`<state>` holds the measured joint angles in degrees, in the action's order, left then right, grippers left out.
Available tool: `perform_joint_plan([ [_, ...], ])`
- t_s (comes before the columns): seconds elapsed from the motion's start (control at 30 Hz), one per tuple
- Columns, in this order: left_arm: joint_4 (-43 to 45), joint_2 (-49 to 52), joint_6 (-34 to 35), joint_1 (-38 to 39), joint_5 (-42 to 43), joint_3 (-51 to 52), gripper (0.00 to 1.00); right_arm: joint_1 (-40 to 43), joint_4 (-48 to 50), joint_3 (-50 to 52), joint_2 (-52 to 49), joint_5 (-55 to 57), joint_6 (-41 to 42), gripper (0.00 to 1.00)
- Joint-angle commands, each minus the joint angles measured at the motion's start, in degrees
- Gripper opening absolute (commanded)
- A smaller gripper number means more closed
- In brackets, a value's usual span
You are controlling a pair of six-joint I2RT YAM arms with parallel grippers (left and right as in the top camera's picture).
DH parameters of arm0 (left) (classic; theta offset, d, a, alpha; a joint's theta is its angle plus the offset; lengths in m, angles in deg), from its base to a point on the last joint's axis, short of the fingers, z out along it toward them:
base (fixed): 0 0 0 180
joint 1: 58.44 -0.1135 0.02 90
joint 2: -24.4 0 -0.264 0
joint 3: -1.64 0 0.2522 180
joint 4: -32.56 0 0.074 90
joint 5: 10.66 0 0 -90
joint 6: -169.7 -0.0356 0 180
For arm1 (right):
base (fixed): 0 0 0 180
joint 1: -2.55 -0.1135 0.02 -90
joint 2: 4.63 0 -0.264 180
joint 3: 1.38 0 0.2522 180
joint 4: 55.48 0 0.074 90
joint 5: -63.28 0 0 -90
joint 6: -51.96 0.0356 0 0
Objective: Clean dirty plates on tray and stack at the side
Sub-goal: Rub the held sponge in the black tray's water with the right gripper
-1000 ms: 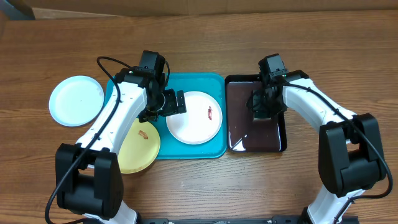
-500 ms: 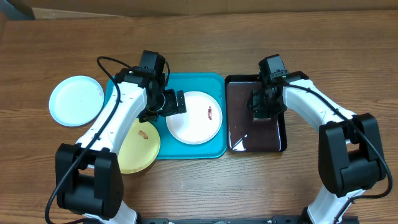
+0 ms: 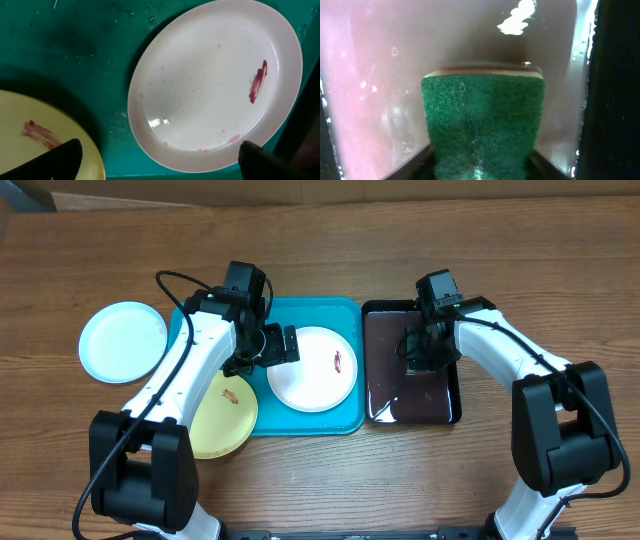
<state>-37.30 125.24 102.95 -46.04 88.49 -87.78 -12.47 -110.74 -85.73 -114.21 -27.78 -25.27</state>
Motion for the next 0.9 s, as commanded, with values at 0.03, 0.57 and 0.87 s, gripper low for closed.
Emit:
perform_joint_plan([
  [0.03, 0.0, -0.4, 0.1, 0.4, -0.4, 0.3, 1.0, -0.1, 0.5, 0.7, -0.7, -0.6, 0.3, 0.2],
  [0.57, 0.0, -0.4, 0.1, 0.4, -0.4, 0.3, 1.0, -2.7, -6.5, -4.4, 13.8, -2.0, -1.0, 0.04],
  [0.87, 0.0, -0.4, 0.1, 0.4, -0.4, 0.3, 1.0, -3.1, -7.3, -4.4, 26.1, -2.0, -1.0, 0.04],
])
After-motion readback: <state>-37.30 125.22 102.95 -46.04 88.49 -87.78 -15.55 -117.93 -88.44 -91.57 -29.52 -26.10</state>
